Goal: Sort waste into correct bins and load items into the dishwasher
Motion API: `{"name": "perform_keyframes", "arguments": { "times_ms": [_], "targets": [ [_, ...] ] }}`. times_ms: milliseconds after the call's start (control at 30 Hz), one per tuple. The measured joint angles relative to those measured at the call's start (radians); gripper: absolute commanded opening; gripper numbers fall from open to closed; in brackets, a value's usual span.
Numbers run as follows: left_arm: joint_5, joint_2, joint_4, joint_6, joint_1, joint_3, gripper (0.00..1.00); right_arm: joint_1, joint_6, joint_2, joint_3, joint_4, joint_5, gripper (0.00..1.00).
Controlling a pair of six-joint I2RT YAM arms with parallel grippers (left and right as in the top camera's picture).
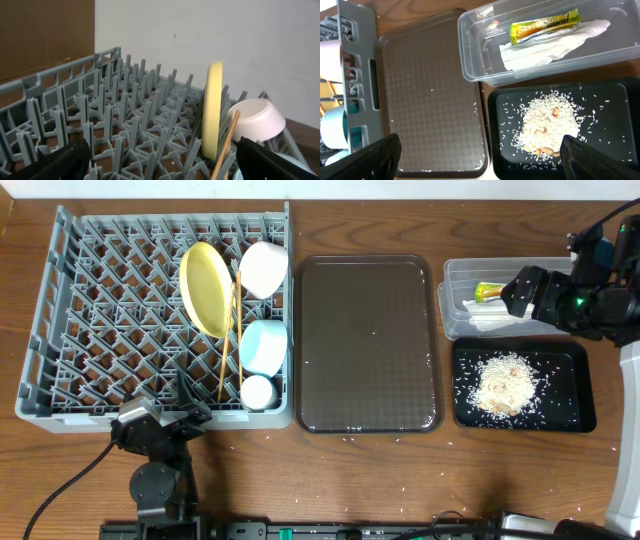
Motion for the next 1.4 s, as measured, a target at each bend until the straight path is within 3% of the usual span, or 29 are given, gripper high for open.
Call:
{"name": "perform_keyframes", "arguments": {
  "times_ms": [233,400,1400],
  "targets": [
    [0.008,-0.025,0.001,0.09,0.0,-0.016,0.94,0.0,0.0,0.0,0.0,0.0,0.0,0.99],
    [0.011,-0.042,-0.099,0.134,0.0,-0.018,0.94,0.0,0.0,0.0,0.0,0.0,0.0,0.99],
    [0.023,-0.043,-0.094,0.154,0.0,-0.035,0.94,0.0,0.0,0.0,0.0,0.0,0.0,0.99]
  ]
}}
